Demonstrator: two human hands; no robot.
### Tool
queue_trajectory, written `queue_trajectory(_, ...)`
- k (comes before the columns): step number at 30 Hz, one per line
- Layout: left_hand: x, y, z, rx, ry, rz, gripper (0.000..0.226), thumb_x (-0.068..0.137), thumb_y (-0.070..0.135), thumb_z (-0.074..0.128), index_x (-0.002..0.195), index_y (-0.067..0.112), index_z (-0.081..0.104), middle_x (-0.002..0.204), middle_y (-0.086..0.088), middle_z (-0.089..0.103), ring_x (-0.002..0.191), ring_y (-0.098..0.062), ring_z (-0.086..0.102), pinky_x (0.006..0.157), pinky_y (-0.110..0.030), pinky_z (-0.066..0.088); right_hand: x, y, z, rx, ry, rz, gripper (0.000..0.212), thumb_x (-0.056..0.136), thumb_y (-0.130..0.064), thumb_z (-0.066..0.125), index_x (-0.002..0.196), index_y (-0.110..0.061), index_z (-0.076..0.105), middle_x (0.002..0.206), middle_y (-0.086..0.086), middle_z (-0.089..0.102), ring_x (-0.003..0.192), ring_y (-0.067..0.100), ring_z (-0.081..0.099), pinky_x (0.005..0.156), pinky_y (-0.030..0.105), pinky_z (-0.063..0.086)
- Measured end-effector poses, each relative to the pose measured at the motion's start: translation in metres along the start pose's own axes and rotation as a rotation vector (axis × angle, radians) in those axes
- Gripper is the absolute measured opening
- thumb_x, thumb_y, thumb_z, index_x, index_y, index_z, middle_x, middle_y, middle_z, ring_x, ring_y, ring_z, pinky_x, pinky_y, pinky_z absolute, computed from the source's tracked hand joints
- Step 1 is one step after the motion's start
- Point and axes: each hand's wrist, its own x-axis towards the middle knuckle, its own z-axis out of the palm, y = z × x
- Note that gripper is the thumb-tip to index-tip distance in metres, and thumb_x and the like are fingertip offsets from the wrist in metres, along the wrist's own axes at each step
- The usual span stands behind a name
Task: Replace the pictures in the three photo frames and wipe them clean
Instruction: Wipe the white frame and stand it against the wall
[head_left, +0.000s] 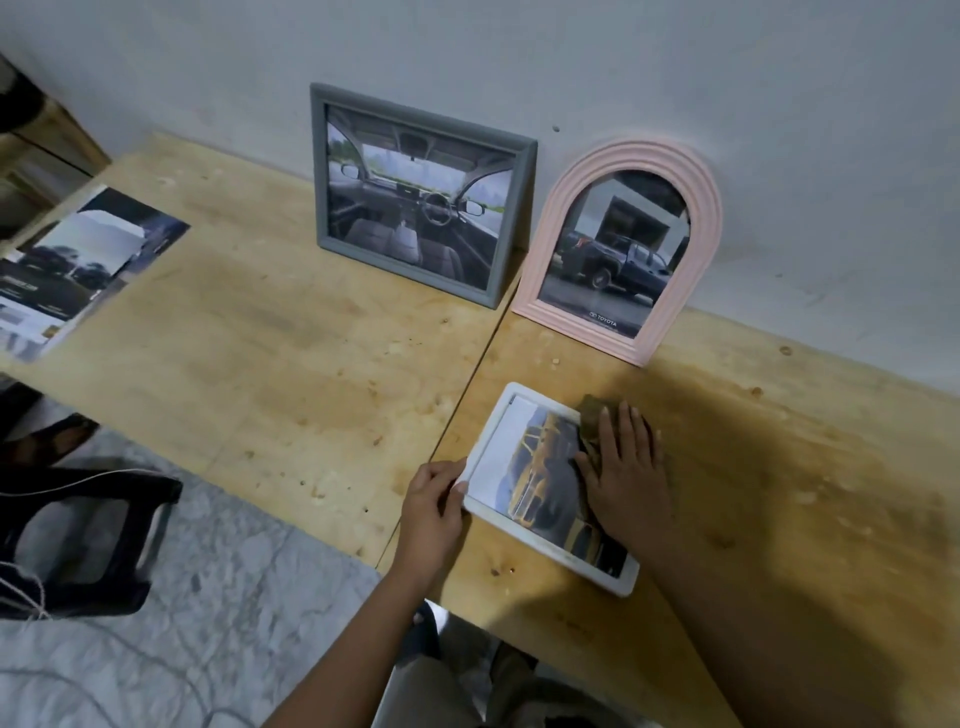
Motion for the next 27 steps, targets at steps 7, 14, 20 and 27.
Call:
queue_trajectory(7,0.001,-0.003,-0.001,0.009,-0.028,-0.008,0.028,0.093,0.010,0.053,0.120,0.013,0.062,0.105,0.010,0.050,0.098,0.001,0.048,0.082,0.001,0.036,0.020,-0.042,0.012,0.059,0.047,-0.062,0.077,0.095,-0.055,0.006,0.143,0.001,0.029,0.148,0.025,0.030,0.138,0.038,0.026,0.113,0.048,0.005)
queue_trajectory(14,0.004,-0.004,-0.004,-0.022,-0.055,0.032,0.032,0.090,0.020,0.051,0.117,0.009,0.064,0.104,0.007,0.053,0.101,0.002,0.050,0.086,-0.004,0.037,0.041,-0.084,0.021,0.105,0.066,-0.200,0.061,0.099,-0.043,0.007,0.142,-0.005,0.027,0.149,0.021,0.030,0.140,0.033,0.025,0.111,0.048,0.015)
queue_trajectory(20,0.003,-0.009,-0.003,-0.044,-0.040,0.033,0.027,0.092,0.011,0.055,0.118,0.009,0.064,0.107,0.004,0.054,0.103,-0.001,0.050,0.087,-0.003,0.036,0.040,-0.091,0.025,0.213,0.069,-0.336,0.061,0.100,-0.039,0.010,0.138,-0.002,0.040,0.146,0.021,0.036,0.137,0.034,0.031,0.108,0.049,0.016)
queue_trajectory(27,0.007,-0.013,-0.006,-0.033,-0.107,0.021,0.030,0.092,0.015,0.057,0.122,0.010,0.062,0.109,0.004,0.053,0.100,-0.005,0.050,0.084,-0.002,0.035,0.029,-0.092,0.030,0.360,0.053,-0.408,0.048,0.093,-0.027,0.033,0.130,-0.003,0.053,0.145,0.023,0.036,0.135,0.035,0.029,0.105,0.049,0.020)
